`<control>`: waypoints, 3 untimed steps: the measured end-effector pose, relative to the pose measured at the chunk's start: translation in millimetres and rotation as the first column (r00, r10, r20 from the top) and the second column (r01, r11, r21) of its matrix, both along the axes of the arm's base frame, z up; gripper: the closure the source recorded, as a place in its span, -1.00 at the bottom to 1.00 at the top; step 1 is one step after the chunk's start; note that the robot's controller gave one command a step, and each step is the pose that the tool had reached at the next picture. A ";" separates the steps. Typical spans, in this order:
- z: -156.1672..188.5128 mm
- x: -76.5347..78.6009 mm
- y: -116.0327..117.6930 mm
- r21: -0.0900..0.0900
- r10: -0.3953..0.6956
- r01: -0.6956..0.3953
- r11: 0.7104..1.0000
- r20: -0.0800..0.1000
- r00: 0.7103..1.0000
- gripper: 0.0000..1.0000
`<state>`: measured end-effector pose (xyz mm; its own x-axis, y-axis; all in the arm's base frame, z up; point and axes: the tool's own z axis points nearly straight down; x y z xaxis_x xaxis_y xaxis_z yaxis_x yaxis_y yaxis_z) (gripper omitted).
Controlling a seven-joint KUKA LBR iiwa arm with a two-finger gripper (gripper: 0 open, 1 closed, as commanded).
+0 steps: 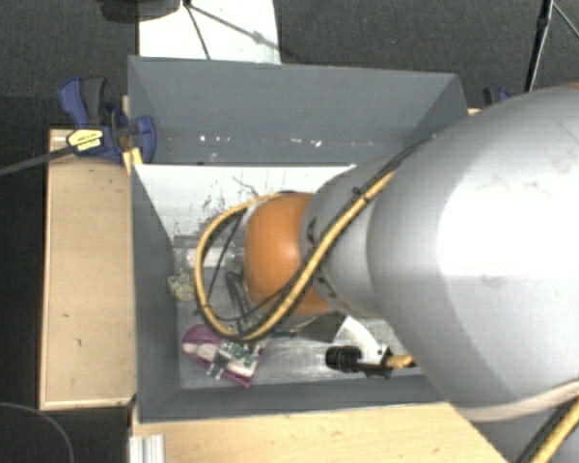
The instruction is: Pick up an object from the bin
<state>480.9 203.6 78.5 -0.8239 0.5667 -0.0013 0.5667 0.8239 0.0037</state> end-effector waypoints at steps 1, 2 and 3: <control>0.5 0.0 2.0 0.003 -0.001 0.001 1.000 0.000 1.000 1.00; 13.1 0.1 1.7 -0.002 0.000 0.000 1.000 -0.001 1.000 1.00; 102.0 1.8 2.1 0.000 0.004 -0.004 1.000 0.003 1.000 1.00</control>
Offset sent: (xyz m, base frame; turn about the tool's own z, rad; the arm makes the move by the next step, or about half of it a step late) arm 0.0000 0.0000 0.0000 0.0000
